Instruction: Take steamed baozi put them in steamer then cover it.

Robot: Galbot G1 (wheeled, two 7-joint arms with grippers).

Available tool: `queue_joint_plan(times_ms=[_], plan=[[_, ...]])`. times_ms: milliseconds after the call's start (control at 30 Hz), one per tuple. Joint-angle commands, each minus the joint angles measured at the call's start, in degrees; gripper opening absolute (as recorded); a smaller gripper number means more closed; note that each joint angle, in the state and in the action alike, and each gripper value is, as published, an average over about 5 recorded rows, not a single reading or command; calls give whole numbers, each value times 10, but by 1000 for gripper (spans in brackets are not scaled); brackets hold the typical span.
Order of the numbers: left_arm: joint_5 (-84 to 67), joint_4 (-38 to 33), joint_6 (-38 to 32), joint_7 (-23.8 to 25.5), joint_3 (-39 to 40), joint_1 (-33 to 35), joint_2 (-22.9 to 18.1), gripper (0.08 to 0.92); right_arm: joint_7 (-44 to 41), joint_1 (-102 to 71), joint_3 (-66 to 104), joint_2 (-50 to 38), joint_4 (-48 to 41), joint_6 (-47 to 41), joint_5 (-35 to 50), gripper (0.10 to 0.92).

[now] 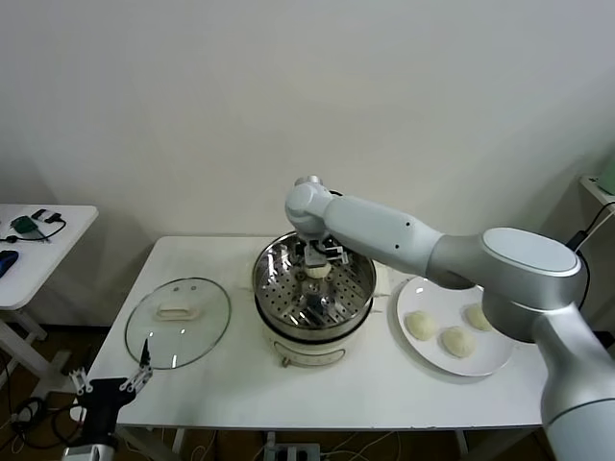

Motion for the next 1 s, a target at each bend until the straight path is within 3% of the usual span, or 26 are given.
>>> queue_joint_plan(times_ms=[33, 333, 467, 567, 767, 1000], plan=[[0, -2, 0, 0, -1, 2, 1, 823, -4, 39, 1, -22, 32, 5, 27, 823], [0, -9, 1, -1, 0, 6, 5, 823, -24, 203, -85, -157, 117, -47, 244, 823], [1, -14, 2, -1, 1, 10, 6, 823, 58, 296, -238, -235, 151, -141, 426, 823], [1, -18, 3, -1, 4, 11, 7, 823, 130, 359, -362, -292, 190, -263, 554, 823], [5, -24, 6, 1, 13, 11, 5, 823, 85, 330, -349, -423, 269, -532, 617, 823], [7, -25, 5, 1, 12, 18, 5, 823, 73, 169, -232, -509, 246, -591, 633, 823]])
